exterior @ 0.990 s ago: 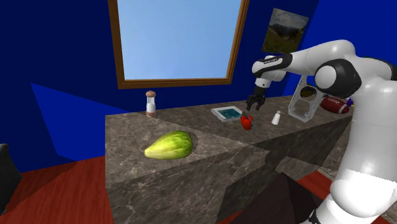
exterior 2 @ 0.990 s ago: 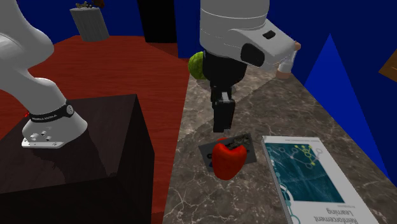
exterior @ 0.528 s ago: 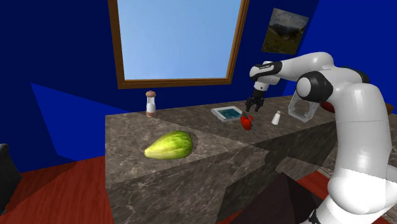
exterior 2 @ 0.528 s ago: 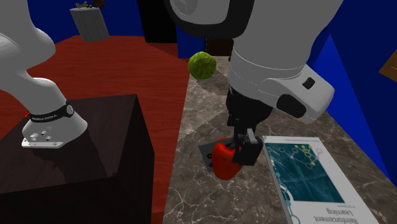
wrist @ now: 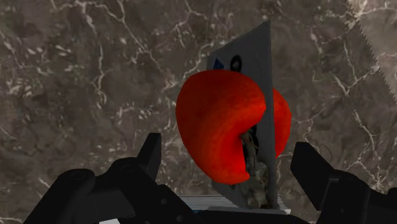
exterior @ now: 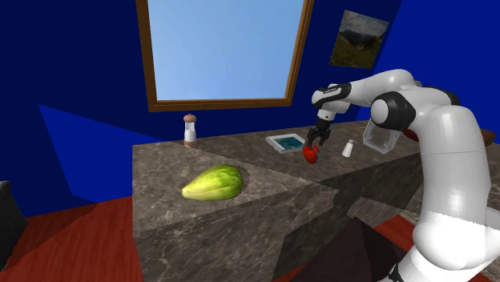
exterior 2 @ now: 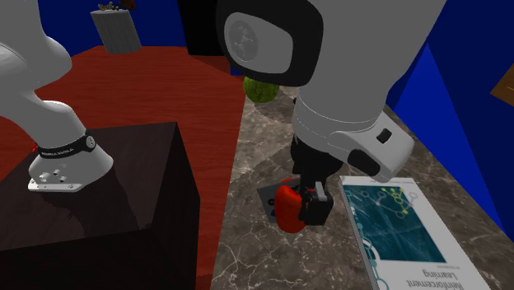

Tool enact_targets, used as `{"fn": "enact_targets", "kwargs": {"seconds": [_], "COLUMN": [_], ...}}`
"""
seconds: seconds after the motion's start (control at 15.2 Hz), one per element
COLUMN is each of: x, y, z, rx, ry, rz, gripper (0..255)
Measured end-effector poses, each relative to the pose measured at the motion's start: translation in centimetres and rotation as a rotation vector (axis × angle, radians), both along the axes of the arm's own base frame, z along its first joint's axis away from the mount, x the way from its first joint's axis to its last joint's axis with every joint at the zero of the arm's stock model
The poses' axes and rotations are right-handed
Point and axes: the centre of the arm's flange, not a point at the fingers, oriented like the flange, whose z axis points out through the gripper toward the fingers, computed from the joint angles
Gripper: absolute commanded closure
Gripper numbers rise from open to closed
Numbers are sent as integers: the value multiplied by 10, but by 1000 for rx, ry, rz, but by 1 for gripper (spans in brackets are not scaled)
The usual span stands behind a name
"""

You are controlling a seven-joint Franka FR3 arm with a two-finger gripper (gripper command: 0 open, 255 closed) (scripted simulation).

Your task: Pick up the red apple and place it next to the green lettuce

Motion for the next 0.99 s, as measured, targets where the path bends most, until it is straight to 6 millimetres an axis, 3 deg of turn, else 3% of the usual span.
{"fn": "enact_targets", "kwargs": {"seconds": [0.26, 0.33, 0.99], "x": [0, 0, 0], "y": [0, 0, -1], "z": [-1, -1, 1], "rx": [0, 0, -3], "ry": [0, 0, -3], "rz": [0, 0, -1], "gripper": [0, 255, 255]}}
